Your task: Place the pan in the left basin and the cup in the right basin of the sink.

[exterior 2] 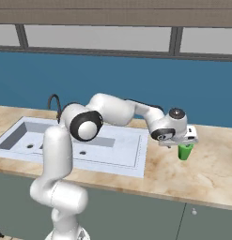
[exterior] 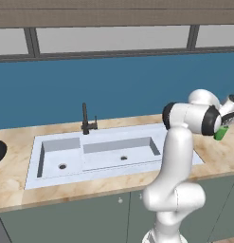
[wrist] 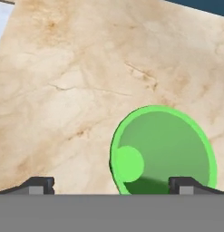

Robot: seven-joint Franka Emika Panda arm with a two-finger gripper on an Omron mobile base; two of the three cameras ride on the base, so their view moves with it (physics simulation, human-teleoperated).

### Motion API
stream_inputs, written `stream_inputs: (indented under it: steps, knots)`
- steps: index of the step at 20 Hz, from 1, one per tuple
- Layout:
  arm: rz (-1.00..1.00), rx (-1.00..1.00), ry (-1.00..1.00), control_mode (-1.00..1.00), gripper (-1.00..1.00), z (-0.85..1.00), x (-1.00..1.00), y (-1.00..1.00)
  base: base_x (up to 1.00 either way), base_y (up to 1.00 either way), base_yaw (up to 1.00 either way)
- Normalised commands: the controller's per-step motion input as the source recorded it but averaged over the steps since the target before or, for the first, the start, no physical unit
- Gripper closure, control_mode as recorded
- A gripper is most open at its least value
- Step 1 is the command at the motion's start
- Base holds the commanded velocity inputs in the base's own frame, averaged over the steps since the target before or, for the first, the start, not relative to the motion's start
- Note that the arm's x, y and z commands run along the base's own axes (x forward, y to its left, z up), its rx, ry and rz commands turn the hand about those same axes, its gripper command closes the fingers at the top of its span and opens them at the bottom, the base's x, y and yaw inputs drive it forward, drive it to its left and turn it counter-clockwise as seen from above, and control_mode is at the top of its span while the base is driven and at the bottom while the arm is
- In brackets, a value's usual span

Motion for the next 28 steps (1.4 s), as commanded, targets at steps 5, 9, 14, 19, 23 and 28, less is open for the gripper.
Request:
stream_inputs:
  steps: [5,9,14,19,23,28]
  knots:
    - [0.0,0.0,0.02,-1.0,-1.0,-0.16,0.39,-0.17,0.0,0.0,0.0]
    - [0.0,0.0,0.03,-1.0,-1.0,-0.18,0.42,-0.14,0.0,0.0,0.0]
    - [0.0,0.0,0.05,-1.0,1.0,-0.22,0.47,-0.03,0.0,0.0,0.0]
    - [0.0,0.0,0.0,-1.0,1.0,-0.09,0.04,0.0,0.0,0.0,0.0]
    - [0.0,0.0,0.0,-1.0,1.0,-0.06,0.0,0.0,0.0,0.0,0.0]
    - [0.0,0.01,0.0,-1.0,1.0,-0.12,0.0,0.0,0.0,0.0,0.0]
